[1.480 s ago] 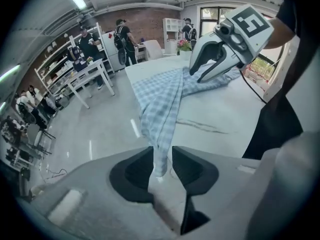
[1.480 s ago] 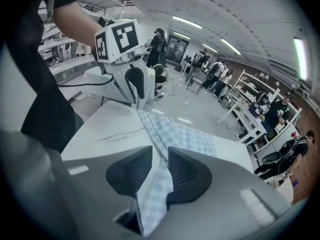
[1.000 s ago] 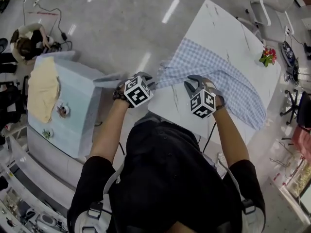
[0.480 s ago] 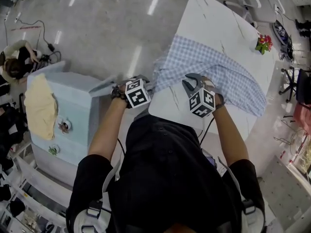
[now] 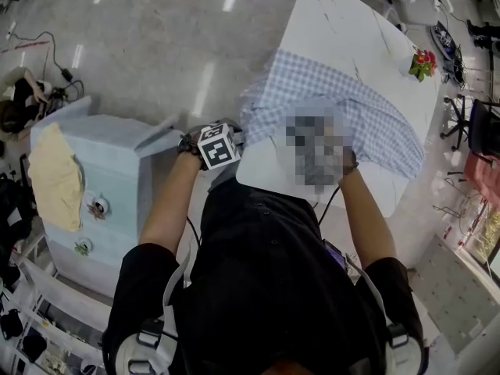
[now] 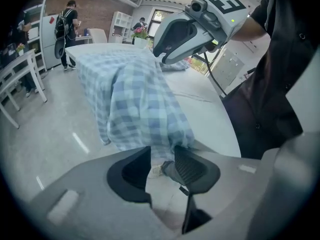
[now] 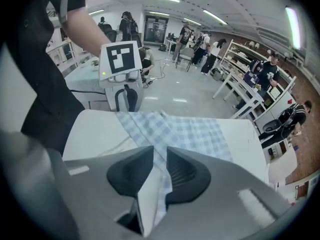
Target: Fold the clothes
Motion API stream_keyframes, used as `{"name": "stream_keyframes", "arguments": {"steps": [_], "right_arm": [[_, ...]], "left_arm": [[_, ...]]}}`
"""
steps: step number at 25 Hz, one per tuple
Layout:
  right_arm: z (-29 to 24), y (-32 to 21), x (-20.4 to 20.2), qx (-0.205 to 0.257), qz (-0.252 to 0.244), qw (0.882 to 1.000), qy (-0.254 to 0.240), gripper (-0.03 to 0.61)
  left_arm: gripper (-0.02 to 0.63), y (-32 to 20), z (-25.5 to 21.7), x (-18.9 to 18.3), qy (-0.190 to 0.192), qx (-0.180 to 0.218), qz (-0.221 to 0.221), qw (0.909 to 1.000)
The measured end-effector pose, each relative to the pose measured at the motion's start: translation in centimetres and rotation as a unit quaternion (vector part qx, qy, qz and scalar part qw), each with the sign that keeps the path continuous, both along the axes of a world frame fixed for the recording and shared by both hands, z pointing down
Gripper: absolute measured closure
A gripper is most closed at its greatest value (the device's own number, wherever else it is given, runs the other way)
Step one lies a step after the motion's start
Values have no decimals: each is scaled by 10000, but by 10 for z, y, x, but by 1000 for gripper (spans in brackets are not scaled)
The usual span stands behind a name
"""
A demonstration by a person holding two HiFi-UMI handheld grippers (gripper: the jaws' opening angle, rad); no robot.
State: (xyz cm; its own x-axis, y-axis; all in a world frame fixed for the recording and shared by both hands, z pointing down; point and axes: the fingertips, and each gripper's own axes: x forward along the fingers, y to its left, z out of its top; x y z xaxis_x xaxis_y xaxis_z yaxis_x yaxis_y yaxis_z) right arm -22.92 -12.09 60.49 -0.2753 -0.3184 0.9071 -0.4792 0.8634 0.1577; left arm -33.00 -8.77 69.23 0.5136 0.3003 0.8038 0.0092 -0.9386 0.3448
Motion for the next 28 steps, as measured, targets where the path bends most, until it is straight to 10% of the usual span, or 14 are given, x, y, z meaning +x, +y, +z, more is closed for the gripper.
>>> {"name": "stream_keyframes", "arguments": {"steps": [4, 15, 28], "right_arm": [[-5, 10, 13, 7, 74, 10000, 3, 488], [-13, 1, 41, 203, 135, 9991, -342, 489], [6, 27, 4, 871, -1711, 9814, -19, 479]], "left_arm": [[607, -3, -5, 8, 143, 21, -93, 9999], [607, -21, -67, -56, -654, 679, -737, 9928], [606, -23, -77, -54, -1046, 502, -791, 9901]]}}
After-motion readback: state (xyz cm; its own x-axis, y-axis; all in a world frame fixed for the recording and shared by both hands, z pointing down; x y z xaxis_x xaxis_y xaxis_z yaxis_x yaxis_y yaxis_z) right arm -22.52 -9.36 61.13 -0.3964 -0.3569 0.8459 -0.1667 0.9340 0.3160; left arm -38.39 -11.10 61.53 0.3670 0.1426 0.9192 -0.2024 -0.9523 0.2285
